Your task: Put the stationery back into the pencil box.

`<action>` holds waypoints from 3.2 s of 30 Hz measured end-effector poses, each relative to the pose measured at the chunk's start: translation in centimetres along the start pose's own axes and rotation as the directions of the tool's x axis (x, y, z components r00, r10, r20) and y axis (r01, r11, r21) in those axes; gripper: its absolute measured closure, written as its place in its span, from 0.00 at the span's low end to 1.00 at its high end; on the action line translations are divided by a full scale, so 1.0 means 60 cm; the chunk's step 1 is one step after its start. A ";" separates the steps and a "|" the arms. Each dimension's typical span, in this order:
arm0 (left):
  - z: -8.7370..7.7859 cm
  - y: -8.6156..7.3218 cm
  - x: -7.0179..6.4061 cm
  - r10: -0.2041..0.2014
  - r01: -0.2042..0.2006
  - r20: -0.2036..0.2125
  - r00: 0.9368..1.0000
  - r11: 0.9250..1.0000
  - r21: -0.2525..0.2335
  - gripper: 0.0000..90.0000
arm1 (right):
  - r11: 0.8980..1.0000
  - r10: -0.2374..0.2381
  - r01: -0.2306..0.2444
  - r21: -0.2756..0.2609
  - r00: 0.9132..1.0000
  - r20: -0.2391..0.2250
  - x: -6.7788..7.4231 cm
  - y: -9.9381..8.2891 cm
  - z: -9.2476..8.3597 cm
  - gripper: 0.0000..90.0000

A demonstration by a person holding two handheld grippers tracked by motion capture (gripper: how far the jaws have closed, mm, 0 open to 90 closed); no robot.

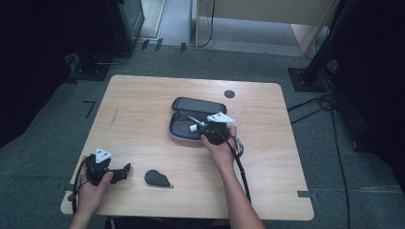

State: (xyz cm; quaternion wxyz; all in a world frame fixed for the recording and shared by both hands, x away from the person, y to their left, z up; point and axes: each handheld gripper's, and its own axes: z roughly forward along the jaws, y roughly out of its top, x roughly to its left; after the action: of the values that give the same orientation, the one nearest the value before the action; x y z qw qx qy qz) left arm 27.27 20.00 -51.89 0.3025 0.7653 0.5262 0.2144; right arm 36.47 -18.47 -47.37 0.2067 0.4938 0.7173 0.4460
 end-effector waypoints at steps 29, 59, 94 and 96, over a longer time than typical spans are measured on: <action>0.000 0.000 0.000 0.001 -0.001 -0.001 1.000 1.000 0.000 0.03 | 0.996 -0.074 0.070 -0.047 0.993 -0.096 0.060 -0.055 -0.072 0.68; -0.047 -0.001 -0.039 0.055 -0.030 0.176 0.983 0.989 -0.142 0.58 | 0.994 -0.089 0.102 0.029 0.951 -0.297 0.147 -0.158 -0.115 0.63; -0.023 -0.006 -0.082 0.101 -0.059 0.415 0.904 0.992 -0.113 0.62 | 0.942 -0.237 0.306 0.135 0.896 -0.376 0.210 -0.186 -0.088 0.90; -0.022 -0.006 -0.083 0.102 -0.060 0.430 0.897 0.992 -0.110 0.61 | 0.942 -0.236 0.306 0.135 0.894 -0.381 0.209 -0.185 -0.088 0.91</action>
State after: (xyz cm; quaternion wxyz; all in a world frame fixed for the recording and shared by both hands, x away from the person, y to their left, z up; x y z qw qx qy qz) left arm 24.40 15.76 -51.26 0.4389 0.7999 0.4024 0.0753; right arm 21.41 -10.82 -52.21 0.0840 0.3164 0.8444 0.4240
